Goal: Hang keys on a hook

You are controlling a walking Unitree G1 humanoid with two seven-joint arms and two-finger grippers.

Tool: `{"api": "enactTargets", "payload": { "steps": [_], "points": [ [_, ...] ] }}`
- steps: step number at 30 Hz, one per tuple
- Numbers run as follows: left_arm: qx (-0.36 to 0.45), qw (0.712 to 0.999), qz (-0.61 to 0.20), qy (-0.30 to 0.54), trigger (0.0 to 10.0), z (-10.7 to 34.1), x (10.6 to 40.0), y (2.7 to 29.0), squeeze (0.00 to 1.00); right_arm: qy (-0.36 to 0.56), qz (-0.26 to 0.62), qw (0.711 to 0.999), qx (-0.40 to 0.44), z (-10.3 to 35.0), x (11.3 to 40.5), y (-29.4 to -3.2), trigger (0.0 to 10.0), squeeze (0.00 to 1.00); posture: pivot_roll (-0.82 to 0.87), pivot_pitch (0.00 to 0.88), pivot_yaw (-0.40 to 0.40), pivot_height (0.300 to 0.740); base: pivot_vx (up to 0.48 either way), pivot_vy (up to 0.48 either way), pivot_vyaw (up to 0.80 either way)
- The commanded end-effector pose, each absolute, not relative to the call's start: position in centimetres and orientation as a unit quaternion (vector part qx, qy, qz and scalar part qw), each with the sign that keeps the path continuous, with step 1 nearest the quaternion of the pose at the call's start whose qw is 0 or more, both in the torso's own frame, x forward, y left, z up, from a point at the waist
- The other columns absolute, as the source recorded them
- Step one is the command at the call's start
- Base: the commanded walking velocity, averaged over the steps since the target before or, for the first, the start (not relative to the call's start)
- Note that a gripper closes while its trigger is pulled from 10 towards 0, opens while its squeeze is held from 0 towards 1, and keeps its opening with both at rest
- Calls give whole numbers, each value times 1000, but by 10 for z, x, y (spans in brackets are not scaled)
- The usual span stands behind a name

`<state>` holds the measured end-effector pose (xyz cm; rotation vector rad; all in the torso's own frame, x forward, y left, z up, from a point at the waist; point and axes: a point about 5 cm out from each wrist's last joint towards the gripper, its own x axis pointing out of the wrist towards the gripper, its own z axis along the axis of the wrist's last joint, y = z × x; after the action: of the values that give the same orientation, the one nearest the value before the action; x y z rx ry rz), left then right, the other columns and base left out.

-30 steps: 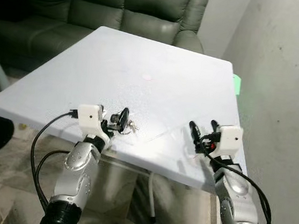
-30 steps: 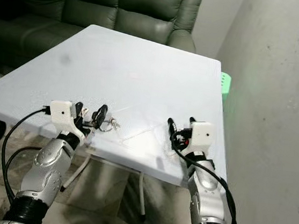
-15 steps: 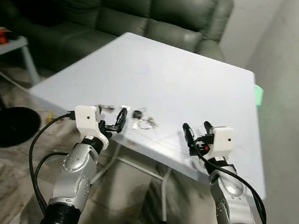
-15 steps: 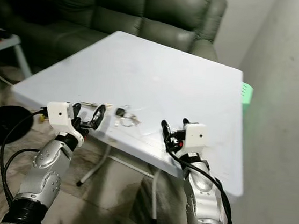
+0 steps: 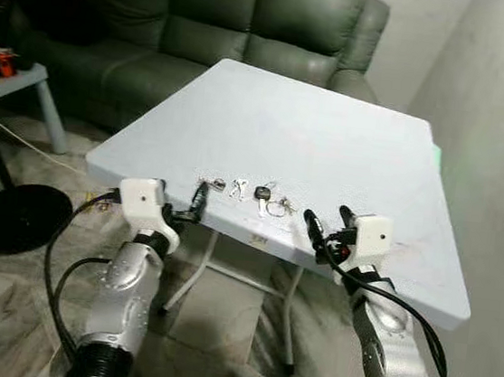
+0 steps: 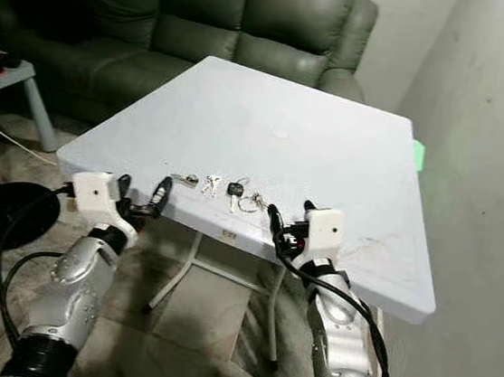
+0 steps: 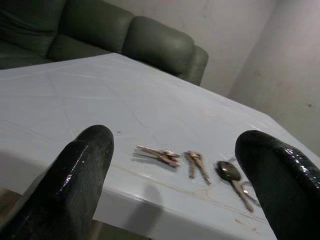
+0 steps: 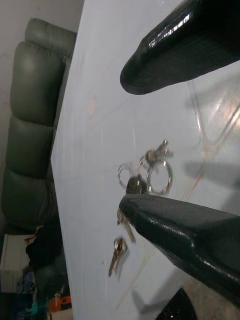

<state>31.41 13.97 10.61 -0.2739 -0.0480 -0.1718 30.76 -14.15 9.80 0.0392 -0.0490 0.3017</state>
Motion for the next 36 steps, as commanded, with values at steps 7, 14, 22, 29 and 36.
{"api": "enactTargets", "payload": {
  "steps": [7, 14, 22, 29, 36],
  "points": [
    [-137, 986, -90, -27, 10000, 109, 316, 136, 0, -36, 148, 988, 14, 104, 309, -145, 10000, 0, 18, 0, -93, 715, 0, 466, 0],
    [-137, 986, -91, -26, 10000, 108, 316, 136, 0, -34, 148, 988, 13, 104, 310, -146, 10000, 0, 19, 0, -95, 715, 0, 476, 0],
    [-137, 986, -89, -26, 10000, 108, 316, 135, 0, -33, 150, 988, 10, 104, 309, -146, 10000, 0, 21, 0, -98, 715, 0, 338, 0],
    [-136, 987, -83, -22, 10000, 107, 316, 136, 0, -50, 184, 982, 17, 107, 305, -143, 10000, 0, 22, 0, -100, 715, 0, 0, 0],
    [-136, 987, -86, -21, 10000, 107, 315, 135, 0, -24, 178, 984, 15, 102, 308, -147, 10000, 0, 26, 0, -101, 715, 0, 0, -61]
  ]
}}
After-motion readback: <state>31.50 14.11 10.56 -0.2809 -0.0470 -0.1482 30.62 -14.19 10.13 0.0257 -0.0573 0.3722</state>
